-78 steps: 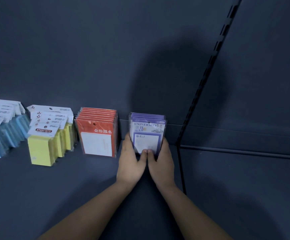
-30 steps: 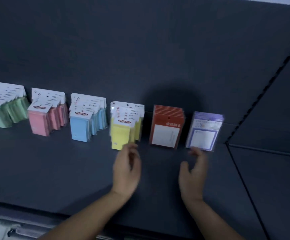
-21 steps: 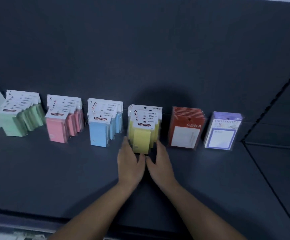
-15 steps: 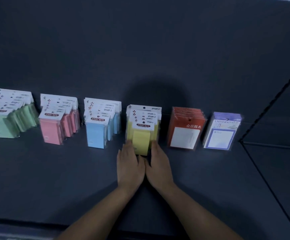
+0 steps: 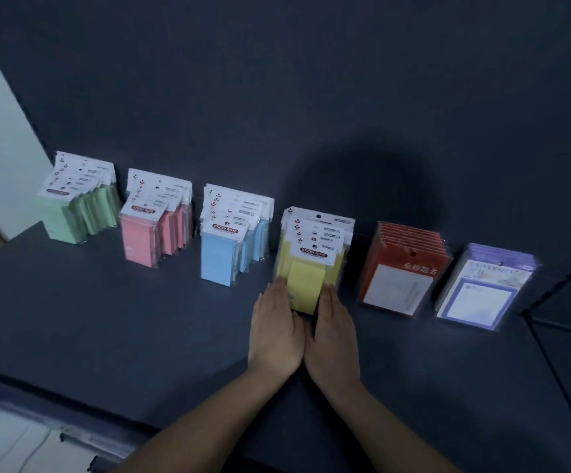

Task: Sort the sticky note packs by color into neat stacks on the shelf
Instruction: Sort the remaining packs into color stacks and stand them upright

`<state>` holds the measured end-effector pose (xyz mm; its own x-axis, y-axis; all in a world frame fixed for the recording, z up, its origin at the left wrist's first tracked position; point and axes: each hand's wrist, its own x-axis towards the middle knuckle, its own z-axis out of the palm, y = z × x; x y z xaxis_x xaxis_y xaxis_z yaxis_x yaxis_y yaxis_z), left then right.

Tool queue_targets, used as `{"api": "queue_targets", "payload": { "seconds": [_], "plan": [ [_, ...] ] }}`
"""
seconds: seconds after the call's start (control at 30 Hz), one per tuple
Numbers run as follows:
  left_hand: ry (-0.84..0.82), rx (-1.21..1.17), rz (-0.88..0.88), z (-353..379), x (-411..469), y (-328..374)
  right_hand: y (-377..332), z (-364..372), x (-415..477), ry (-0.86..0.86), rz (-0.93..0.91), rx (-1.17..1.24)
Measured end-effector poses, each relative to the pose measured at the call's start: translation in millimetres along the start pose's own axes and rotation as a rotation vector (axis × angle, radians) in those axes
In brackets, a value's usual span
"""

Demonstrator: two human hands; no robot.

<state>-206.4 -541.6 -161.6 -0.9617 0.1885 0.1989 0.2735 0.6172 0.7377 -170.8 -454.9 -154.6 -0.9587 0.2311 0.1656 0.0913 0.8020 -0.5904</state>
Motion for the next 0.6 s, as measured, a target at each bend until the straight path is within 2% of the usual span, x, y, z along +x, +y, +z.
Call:
{"api": "queue_targets", "payload": {
  "seconds": [0.17,0.23,0.3,0.37,0.47,0.6],
  "plan": [
    [0.102,-0.194,-0.058,-16,-9,6,-3,-5,-16,0.153,0.033,0.264],
    [0.241,-0.285,-0.088,-33,-8,5,-9,-9,-25,0.181,-0.084,0.278],
    [0.409,-0.269,-0.087,-51,1,-5,-24,-7,-30,0.114,-0.214,0.247],
    [0.494,-0.234,-0.117,-70,10,-21,-45,4,-26,-0.002,-0.274,0.22],
    [0.328,-0.292,-0.197,-97,22,-46,-83,35,-6,-0.12,-0.145,0.302],
    [0.018,-0.486,-0.101,-119,32,-67,-112,72,23,-0.076,0.098,0.416]
  ]
}}
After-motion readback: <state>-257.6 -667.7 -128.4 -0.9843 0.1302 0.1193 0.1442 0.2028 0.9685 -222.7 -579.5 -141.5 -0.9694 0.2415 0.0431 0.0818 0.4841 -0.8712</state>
